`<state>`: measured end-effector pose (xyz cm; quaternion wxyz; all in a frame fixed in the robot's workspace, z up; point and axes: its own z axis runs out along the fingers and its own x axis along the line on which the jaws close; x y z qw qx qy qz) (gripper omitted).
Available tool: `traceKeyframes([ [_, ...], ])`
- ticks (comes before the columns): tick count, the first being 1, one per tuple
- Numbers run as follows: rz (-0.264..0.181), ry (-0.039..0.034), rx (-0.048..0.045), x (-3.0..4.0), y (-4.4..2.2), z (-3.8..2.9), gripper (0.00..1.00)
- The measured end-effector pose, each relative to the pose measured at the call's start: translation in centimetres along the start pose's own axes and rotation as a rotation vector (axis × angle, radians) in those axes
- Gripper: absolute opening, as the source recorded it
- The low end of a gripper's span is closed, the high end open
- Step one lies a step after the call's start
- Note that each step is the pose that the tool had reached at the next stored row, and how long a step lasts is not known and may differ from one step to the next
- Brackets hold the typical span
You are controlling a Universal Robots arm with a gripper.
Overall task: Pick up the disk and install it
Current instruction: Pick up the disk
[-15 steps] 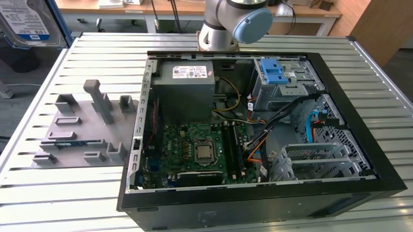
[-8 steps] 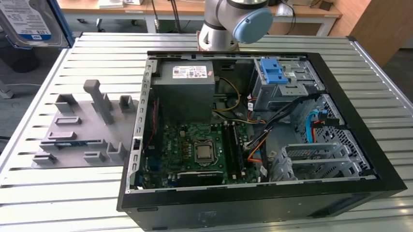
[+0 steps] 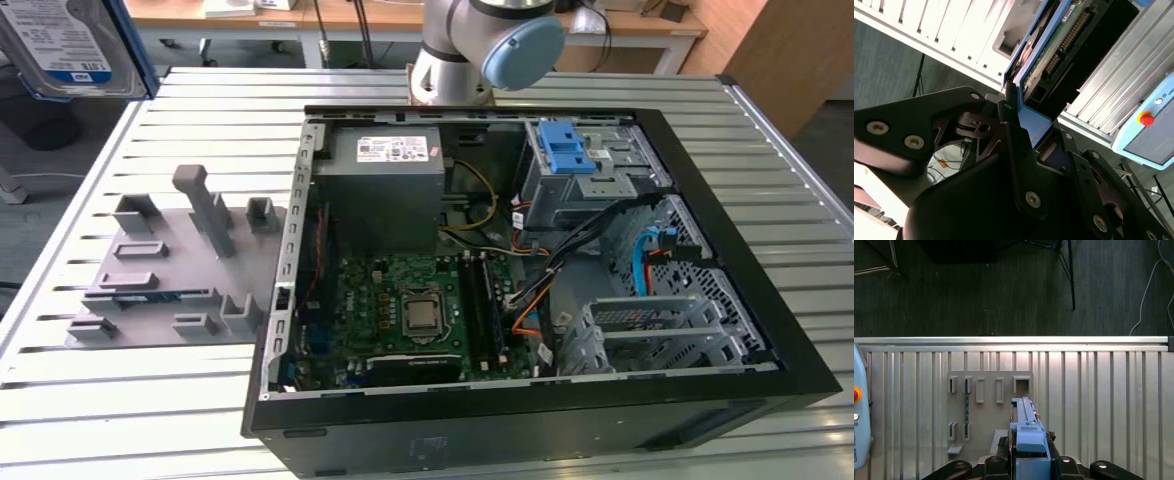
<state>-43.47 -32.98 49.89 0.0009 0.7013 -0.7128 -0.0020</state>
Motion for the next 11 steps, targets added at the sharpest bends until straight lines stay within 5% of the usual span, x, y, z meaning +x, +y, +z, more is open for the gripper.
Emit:
traceKeyframes([
  [11, 0.0, 0.0, 0.0, -0.01, -0.49, 0.0, 0.36],
])
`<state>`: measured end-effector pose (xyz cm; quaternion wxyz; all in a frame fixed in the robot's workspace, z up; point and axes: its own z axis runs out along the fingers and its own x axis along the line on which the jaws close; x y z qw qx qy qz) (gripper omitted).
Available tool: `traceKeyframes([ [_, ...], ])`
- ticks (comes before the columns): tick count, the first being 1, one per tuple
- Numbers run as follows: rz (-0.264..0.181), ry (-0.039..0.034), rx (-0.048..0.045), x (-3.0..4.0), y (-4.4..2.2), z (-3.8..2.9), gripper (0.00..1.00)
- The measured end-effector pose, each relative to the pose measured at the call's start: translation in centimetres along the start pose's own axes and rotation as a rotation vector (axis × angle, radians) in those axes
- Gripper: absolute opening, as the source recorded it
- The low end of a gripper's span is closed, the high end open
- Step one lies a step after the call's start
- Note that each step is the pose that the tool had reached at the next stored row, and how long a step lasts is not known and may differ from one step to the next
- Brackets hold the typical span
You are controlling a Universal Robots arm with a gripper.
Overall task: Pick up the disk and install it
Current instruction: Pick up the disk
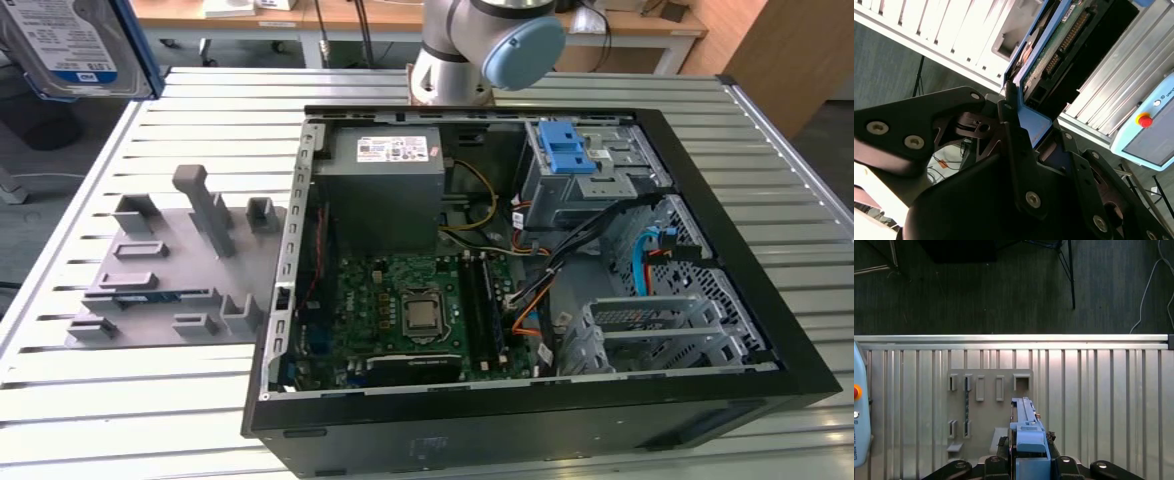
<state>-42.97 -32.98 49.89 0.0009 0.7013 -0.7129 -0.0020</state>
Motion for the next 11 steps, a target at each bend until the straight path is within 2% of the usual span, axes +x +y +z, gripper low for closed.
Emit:
traceKeyframes([
  [11, 0.0, -0.0001, 0.0001, -0.01, -0.44, 0.01, 0.36],
])
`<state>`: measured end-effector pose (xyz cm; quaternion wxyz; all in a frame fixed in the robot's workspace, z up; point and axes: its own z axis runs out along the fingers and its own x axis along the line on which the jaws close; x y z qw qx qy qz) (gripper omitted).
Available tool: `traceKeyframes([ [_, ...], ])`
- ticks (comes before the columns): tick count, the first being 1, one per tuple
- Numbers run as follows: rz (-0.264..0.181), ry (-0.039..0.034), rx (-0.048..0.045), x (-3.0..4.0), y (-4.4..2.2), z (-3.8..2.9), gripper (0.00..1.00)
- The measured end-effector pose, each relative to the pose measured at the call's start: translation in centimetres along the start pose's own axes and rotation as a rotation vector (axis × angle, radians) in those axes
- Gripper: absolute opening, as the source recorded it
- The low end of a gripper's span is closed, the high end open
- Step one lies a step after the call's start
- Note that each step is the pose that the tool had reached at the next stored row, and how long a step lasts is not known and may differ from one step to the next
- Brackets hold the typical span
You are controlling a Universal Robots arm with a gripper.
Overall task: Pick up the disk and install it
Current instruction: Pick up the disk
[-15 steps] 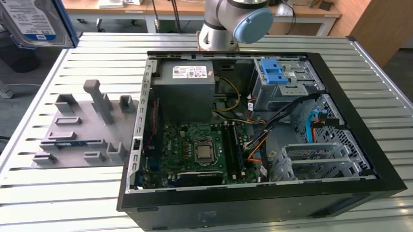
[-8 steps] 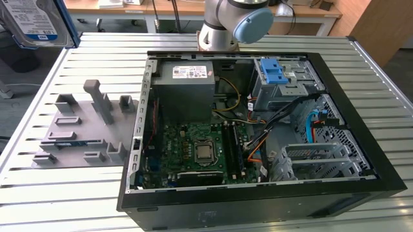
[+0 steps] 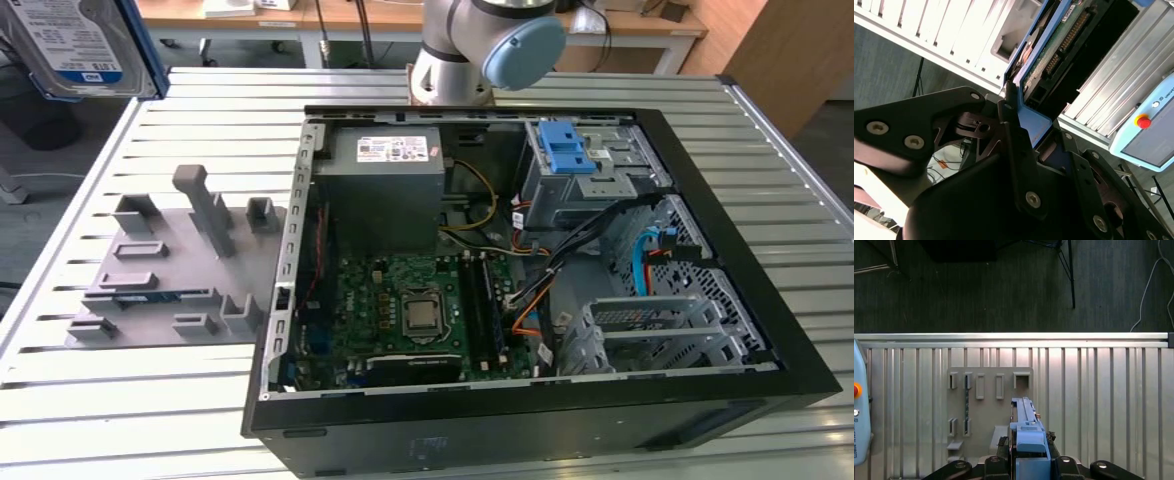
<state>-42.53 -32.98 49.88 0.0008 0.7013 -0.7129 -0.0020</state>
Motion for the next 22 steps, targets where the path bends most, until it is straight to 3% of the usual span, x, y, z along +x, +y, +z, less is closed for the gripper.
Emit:
traceKeyframes([
  [22, 0.0, 0.0001, 0.0, 0.03, -0.98, -0.01, 0.36],
])
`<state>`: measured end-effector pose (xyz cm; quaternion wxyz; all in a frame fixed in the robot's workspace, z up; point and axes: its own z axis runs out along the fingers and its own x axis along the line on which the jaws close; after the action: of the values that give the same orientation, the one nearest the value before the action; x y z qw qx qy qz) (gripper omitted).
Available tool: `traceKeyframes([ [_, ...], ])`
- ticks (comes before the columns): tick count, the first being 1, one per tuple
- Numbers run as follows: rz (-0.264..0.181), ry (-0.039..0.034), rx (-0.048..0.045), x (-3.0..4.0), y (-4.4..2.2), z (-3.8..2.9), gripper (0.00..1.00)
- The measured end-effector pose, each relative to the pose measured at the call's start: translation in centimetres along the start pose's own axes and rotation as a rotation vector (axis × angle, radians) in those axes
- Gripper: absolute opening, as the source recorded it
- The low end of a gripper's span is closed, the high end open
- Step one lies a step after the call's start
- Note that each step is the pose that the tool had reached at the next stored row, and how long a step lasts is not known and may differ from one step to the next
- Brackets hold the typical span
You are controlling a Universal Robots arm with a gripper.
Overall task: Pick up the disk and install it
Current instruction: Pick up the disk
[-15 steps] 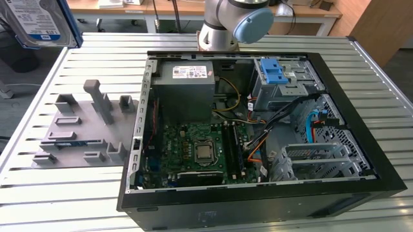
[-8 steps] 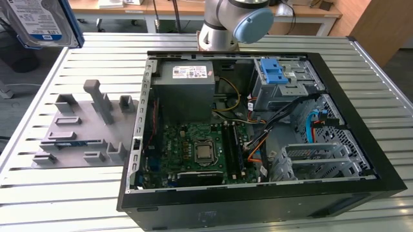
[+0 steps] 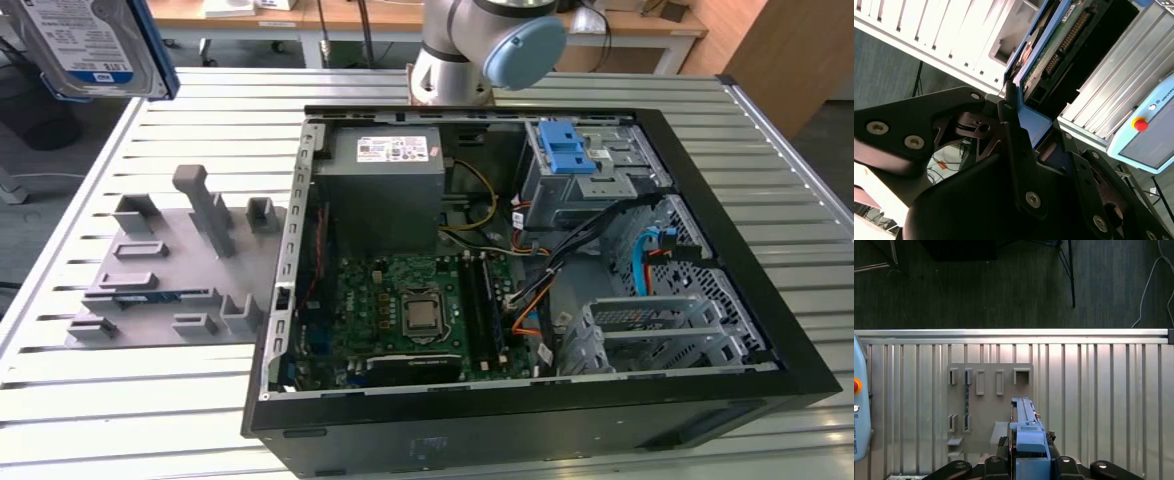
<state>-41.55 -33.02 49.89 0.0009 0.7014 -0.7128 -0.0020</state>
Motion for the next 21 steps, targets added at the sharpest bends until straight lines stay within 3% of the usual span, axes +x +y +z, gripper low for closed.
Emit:
traceKeyframes([
  [9, 0.0, -0.0005, 0.0, 1.11, -0.5, 0.0, 0.36],
  [21, 0.0, -0.0005, 0.0, 1.78, -1.14, -0.01, 0.36],
])
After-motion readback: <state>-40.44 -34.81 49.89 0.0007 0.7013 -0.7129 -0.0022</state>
